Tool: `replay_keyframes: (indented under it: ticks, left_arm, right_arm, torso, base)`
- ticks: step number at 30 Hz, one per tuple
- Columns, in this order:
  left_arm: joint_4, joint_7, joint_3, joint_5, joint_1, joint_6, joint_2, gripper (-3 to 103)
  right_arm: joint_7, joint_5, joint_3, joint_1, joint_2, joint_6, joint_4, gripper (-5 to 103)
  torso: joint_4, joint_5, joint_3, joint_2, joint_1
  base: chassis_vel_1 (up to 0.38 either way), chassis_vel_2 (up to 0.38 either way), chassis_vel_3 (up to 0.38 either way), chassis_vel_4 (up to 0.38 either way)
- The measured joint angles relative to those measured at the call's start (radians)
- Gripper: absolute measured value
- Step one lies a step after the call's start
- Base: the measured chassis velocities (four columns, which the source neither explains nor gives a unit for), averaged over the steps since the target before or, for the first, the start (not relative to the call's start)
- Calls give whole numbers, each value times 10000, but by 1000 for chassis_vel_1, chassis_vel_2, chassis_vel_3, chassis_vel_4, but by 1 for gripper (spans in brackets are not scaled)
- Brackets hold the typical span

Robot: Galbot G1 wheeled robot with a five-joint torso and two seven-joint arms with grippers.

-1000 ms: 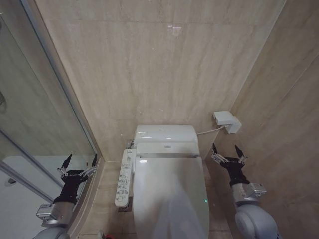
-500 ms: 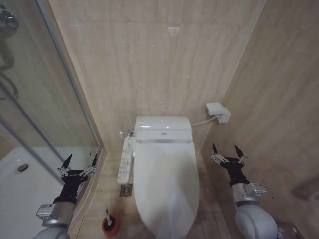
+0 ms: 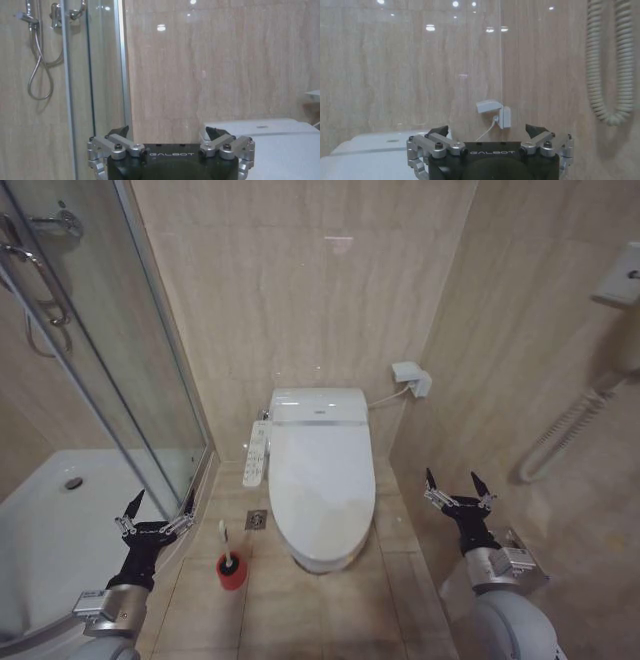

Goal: Open the toilet lid, clean the toilet bowl with a toilet brush, close the toilet lid, and flush.

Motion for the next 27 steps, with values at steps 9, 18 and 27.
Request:
replay_keyframes:
  ticks: [9,18,27]
  left_arm:
    - [0,0,0,0,-14,0,2,100]
    - [0,0,0,0,-10,0,1,100]
    - [0,-1,0,0,-2,0,0,100]
  right_arm:
    - [0,0,0,11,-1,0,0,100]
    - [0,0,0,6,0,0,0,100]
    - [0,0,0,2,0,0,0,100]
  torso:
    - [1,1,11,-11,26]
    - [0,0,6,-9,14]
    - [-4,-3,0,-1,1]
  base:
    - [-17,30,21,-25]
    - [164,-95,-132,105]
    - [230,-193,-221,201]
